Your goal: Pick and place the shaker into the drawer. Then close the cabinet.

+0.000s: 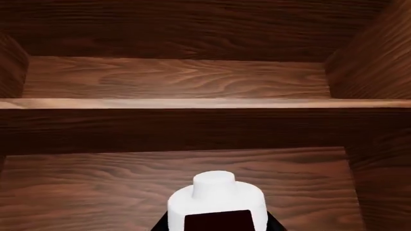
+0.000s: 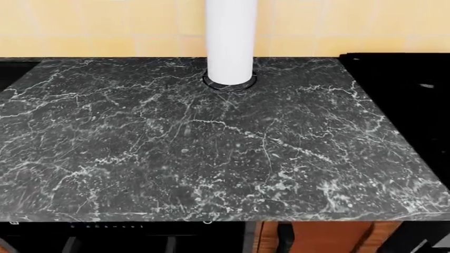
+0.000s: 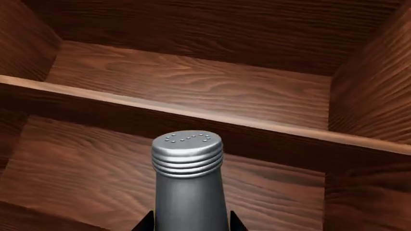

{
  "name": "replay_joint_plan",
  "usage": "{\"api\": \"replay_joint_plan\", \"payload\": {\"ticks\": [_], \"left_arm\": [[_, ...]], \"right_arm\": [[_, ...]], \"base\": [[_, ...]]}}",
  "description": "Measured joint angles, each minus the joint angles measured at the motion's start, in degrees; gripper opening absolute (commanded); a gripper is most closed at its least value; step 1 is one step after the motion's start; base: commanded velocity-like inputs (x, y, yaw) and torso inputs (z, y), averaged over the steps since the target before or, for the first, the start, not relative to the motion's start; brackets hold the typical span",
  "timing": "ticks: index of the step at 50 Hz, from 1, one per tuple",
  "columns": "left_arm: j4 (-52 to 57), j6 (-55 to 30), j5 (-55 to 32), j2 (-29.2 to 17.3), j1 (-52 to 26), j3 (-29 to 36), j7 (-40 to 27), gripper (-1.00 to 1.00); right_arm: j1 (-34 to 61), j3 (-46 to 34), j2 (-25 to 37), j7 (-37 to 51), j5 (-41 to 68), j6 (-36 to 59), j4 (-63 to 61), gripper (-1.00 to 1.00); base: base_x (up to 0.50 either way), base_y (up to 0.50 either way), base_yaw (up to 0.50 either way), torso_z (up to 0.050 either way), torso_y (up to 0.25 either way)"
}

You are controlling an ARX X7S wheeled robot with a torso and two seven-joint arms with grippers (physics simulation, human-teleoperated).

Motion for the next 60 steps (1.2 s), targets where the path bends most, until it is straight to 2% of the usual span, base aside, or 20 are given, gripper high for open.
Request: {"api": "replay_joint_plan", "payload": {"ticks": [16, 25, 28, 37, 44, 52, 60], "left_arm": [[0.0, 0.4, -1.3, 0.0, 0.6, 1.2, 0.3, -1.00], [0.4, 2.3, 1.2, 0.0, 6.1, -2.0, 2.8, -1.00], [5.6, 0.9, 0.8, -1.9, 10.8, -2.4, 1.5, -1.00], [33.9, -6.6, -3.8, -10.2, 27.8, -2.9, -7.3, -1.00], [52.5, -10.8, -8.2, -15.6, 40.0, -3.1, -14.2, -1.00], [67.4, -12.7, -12.0, -20.5, 51.1, -3.5, -20.3, -1.00], [77.6, -12.3, -13.3, -24.9, 59.9, -3.9, -24.3, -1.00]], "right_arm": [[0.0, 0.0, 0.1, -0.2, -0.2, 0.1, 0.7, -1.00], [-1.5, 0.2, 0.3, -0.1, 0.9, -2.1, 3.6, -1.00], [-6.8, 0.1, 0.3, -0.6, 1.1, 2.3, -3.1, -1.00], [-27.1, 0.0, 0.4, -1.9, 1.6, 18.4, -34.7, -1.00], [-40.5, 0.7, 0.6, -2.0, 2.0, 28.1, -54.6, -1.00], [-51.9, 2.2, 0.4, -1.3, 2.6, 35.0, -70.8, -1.00], [-61.3, 4.4, 0.3, -0.3, 3.4, 39.2, -82.4, -1.00]], "base": [[-0.50, 0.00, 0.00, 0.000, 0.000], [-0.14, 0.00, 0.00, 0.000, 0.000], [0.00, 0.00, 0.00, 0.000, 0.000], [0.00, 0.00, 0.00, 0.000, 0.000], [0.00, 0.00, 0.00, 0.001, 0.000], [0.00, 0.00, 0.00, 0.000, 0.000], [0.00, 0.00, 0.00, 0.000, 0.000]]}}
